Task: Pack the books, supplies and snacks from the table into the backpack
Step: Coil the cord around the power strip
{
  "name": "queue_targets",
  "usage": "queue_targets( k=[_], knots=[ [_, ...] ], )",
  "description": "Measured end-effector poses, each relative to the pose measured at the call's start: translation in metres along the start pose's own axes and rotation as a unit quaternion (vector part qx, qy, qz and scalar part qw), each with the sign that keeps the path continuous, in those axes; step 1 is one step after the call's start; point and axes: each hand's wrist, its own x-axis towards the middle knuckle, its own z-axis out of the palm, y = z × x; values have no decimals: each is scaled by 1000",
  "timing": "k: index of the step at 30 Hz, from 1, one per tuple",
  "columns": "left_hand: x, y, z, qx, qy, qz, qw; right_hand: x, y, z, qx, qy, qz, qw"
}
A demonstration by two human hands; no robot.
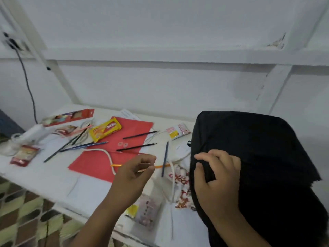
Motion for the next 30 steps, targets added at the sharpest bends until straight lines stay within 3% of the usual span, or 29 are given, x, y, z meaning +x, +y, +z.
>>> queue_targets(
  k=[2,4,6,11,14,20,25,28,30],
  knots=[
    [-5,-9,-32,8,38,-14,999,12,-19,8,-74,-121,16,990],
    [-7,-21,-63,21,72,-24,997,33,-25,15,-211,-313,52,925],
    [-7,-35,-97,24,104,-36,994,54,-33,19,-240,-423,64,871],
    [13,-79,-188,33,155,-58,986,81,-115,82,-171,-375,-16,911],
    [41,-106,-249,48,163,-52,984,70,-170,160,-72,-313,-2,947],
    [94,-157,-376,116,177,-47,976,40,-250,327,-26,-388,-8,921],
    [145,-209,-474,267,223,-27,937,26,-305,430,-46,-425,-18,904],
    [168,-239,-518,337,219,-109,909,21,-331,474,-63,-466,-10,882],
    [180,-261,-542,358,170,-177,901,19,-344,499,-86,-484,-20,870]
  ],
)
